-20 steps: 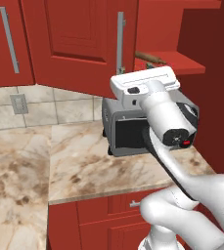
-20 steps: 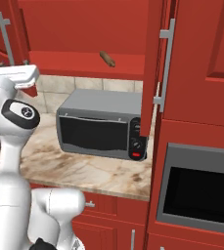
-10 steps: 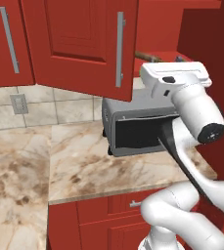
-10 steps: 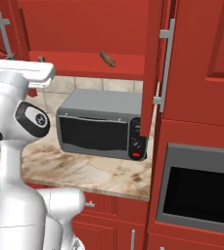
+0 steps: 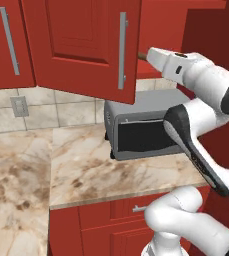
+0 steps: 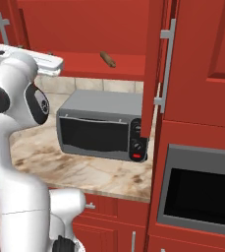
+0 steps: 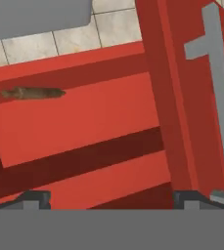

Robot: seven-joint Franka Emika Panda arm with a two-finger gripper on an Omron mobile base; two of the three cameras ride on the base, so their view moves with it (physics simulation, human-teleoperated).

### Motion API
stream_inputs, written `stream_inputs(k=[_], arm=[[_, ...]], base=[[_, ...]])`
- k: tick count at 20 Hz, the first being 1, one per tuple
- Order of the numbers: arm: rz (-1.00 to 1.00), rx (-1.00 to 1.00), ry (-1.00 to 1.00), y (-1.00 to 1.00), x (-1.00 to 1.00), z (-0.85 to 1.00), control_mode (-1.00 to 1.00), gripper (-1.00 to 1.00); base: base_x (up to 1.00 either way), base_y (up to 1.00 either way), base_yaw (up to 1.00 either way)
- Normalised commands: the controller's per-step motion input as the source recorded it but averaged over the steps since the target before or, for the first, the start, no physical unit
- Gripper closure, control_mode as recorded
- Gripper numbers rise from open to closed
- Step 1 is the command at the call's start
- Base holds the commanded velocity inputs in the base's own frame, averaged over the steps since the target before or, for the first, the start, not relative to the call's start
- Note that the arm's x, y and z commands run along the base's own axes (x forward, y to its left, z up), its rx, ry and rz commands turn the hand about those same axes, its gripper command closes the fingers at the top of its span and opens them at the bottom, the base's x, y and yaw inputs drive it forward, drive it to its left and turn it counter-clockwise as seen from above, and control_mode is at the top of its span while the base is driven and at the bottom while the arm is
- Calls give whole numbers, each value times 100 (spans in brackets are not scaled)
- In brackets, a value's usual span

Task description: Open the cabinet, retrieve the rolling pin, and place it next to the meat on the cutting board to prepare for tenderizing.

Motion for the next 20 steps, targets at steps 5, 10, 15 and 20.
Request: stream_inputs(k=[5, 10, 15, 20], arm=[[18, 13, 33, -1, 24, 0, -100, -100], [19, 14, 30, -2, 18, -1, -100, -100], [17, 10, 30, 0, 26, -8, -100, -100], [14, 8, 24, 0, 20, -16, -100, -100]], base=[[0, 0, 0], [0, 0, 0], [0, 0, 0], [0, 0, 0]])
